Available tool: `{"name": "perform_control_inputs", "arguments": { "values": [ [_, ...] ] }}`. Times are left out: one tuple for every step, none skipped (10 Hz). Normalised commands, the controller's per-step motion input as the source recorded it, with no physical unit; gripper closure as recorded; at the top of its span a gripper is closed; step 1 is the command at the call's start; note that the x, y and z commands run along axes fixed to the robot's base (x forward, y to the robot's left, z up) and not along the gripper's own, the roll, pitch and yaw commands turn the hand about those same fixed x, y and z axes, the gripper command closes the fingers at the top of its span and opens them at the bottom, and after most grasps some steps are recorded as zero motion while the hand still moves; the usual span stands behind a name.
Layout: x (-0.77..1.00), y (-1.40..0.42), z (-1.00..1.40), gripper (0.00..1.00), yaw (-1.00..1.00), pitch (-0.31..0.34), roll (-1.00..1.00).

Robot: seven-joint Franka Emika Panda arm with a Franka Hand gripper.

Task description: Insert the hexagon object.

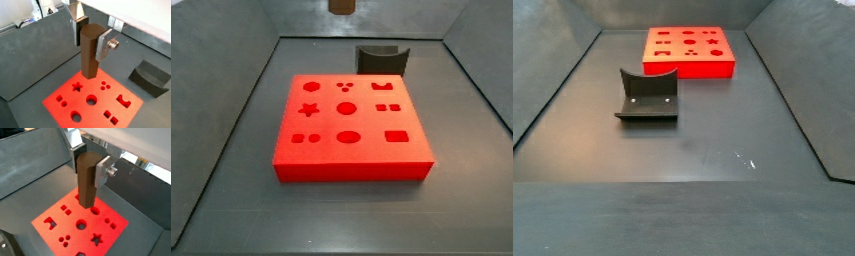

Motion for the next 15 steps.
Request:
{"name": "perform_control_inputs", "arguments": {
  "values": [
    [0.00, 0.45, -0.20, 1.00, 0.00, 0.000, 0.01],
    [-0.17, 0.78, -0.48, 1.00, 0.00, -0.086, 0.00],
    [-0.31, 0.95, -0.53, 1.00, 0.00, -0.163, -0.05],
    [-0.38, 0.85, -0.53, 1.00, 0.13, -0.210, -0.07],
    [-0.39, 0.80, -0.55, 1.00, 0.25, -0.239, -0.07],
    [-0.51, 0.78, -0.66, 1.00, 0.15, -0.284, -0.05],
    [-0.53, 0.59, -0.59, 1.00, 0.12, -0.327, -0.09],
    [-0.13, 0.21, -0.47, 1.00, 0.32, -0.340, -0.14],
    [0.01, -0.03, -0.40, 1.00, 0.50, -0.211, -0.06],
    [0.06, -0.32, -0.21, 1.00, 0.61, -0.084, 0.00],
    [0.10, -0.39, -0.18, 1.00, 0.65, -0.020, 0.04],
    [0.01, -0.30, -0.23, 1.00, 0.69, -0.034, 0.06],
    [0.03, -0.27, -0.19, 1.00, 0.61, -0.034, 0.00],
    [0.00, 0.00, -0.33, 1.00, 0.40, -0.043, 0.03],
    [0.00, 0.07, -0.40, 1.00, 0.42, -0.060, 0.06]
  ]
}}
